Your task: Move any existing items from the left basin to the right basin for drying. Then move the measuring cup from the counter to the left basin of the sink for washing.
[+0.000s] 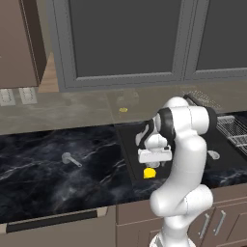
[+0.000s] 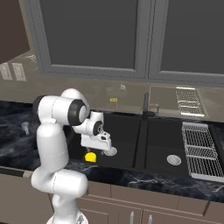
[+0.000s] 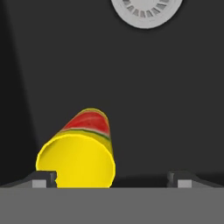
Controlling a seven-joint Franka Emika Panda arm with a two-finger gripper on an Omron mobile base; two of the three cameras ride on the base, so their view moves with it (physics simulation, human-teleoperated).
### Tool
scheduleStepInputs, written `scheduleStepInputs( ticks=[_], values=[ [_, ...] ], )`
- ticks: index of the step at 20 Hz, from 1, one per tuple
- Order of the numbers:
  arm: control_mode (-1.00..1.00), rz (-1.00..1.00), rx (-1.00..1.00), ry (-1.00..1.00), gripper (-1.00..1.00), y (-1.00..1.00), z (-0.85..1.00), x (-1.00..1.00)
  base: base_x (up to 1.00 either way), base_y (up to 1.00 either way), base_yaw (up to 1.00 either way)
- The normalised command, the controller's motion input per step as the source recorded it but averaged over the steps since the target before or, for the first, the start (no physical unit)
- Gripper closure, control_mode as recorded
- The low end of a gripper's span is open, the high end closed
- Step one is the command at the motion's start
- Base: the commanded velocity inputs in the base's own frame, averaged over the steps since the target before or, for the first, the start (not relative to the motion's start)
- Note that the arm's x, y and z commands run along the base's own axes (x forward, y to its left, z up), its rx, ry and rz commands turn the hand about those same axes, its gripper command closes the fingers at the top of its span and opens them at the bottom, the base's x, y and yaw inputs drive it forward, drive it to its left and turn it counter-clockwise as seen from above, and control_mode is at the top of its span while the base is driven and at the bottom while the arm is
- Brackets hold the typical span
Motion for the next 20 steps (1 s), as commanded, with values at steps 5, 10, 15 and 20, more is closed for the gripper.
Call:
scheduleStepInputs(
  ticks=[5, 10, 15, 20],
  values=[
    [-1.0, 0.0, 0.0, 0.0, -1.0, 0.0, -0.11, 0.0, 0.0, 0.0, 0.0],
    [-1.0, 0.0, 0.0, 0.0, -1.0, 0.0, -0.1, -0.02, 0.0, 0.0, 0.0],
    [-1.0, 0.0, 0.0, 0.0, -1.0, 0.0, -0.09, -0.02, 0.0, 0.0, 0.0],
    [-1.0, 0.0, 0.0, 0.0, -1.0, 0.0, -0.1, 0.0, 0.0, 0.0, 0.0]
  ],
)
